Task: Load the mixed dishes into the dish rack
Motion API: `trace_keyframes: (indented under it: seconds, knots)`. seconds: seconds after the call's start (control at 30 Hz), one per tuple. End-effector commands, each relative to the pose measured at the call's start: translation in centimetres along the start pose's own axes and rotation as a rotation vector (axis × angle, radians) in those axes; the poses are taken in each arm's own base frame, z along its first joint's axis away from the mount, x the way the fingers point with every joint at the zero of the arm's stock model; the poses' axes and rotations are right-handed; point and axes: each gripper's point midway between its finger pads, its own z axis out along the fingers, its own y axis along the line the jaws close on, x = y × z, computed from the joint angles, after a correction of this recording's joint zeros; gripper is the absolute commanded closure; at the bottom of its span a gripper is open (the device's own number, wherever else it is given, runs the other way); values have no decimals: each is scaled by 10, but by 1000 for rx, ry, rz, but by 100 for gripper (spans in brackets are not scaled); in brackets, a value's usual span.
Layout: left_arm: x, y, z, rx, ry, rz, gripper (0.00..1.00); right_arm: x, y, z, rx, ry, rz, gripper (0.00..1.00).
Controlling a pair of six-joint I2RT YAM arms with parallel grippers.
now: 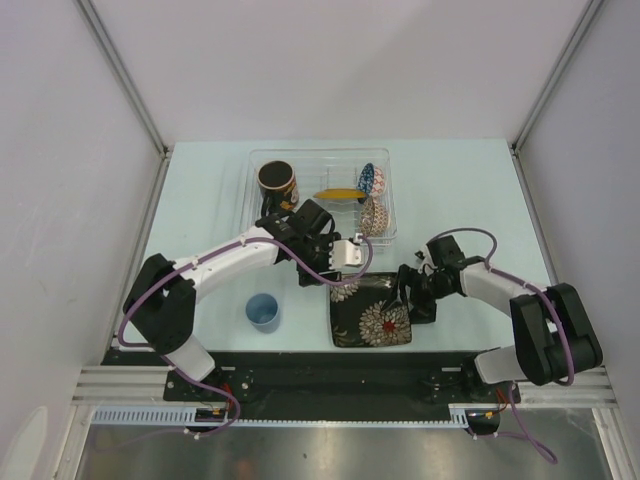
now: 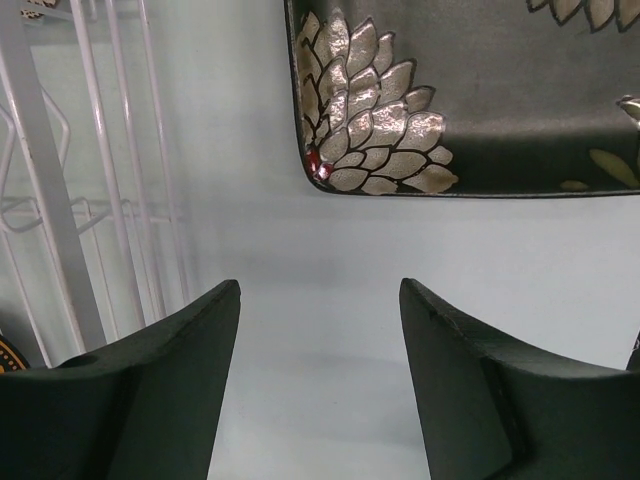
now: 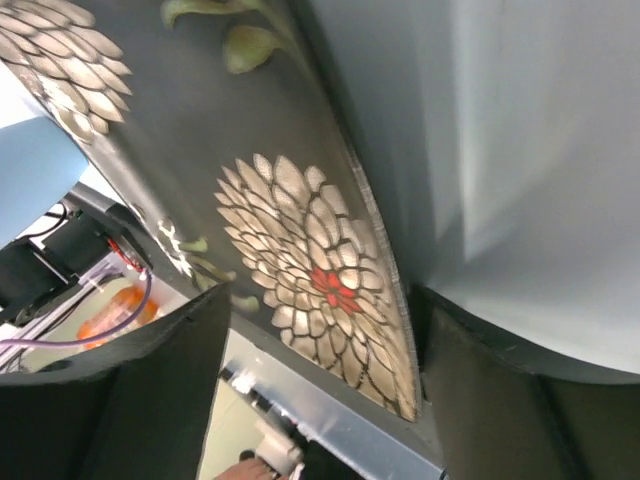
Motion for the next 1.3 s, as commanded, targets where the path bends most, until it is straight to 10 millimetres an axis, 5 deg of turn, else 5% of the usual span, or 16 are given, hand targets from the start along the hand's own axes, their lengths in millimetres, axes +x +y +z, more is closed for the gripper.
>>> trace_keyframes:
  seconds: [0.0, 0.2, 0.23, 0.27, 0.53, 0.73, 0.83, 0.9, 0.93, 0.97, 1.03, 1.13, 1.27]
  knots:
    - [5, -3, 1, 11, 21, 26, 30, 10, -27, 18, 82, 48, 5, 27]
    - [3, 5, 0, -12, 31, 30, 30, 11, -35, 25, 101, 61, -5, 66]
    - [2, 6, -1, -15, 29, 28, 30, 11, -36, 26, 103, 59, -3, 90]
    - [1, 7, -1, -18, 28, 27, 30, 11, -38, 26, 112, 54, -1, 100]
    - [-2, 13, -9, -57, 19, 28, 30, 10, -36, 23, 90, -15, -19, 100]
    - [-22, 51, -31, -154, -53, -50, 30, -14, -5, -20, 37, -254, -142, 100]
    - [-52, 105, -72, -237, -178, -203, 31, -28, 16, -45, 2, -400, -211, 100]
    - [-48, 135, -100, -282, -245, -358, 31, -33, 38, -60, -18, -454, -286, 100]
    - [-62, 149, -123, -302, -321, -378, 31, -37, 41, -64, -1, -473, -309, 100]
    - [-49, 162, -133, -312, -333, -476, 31, -39, 49, -68, 0, -479, -338, 100]
    - [-56, 174, -156, -309, -397, -517, 31, -44, 71, -78, -11, -502, -442, 100]
    - [-36, 181, -165, -305, -383, -598, 31, -48, 103, -96, -29, -553, -618, 100]
    - [-28, 181, -174, -340, -400, -615, 31, -50, 123, -120, 19, -576, -746, 100]
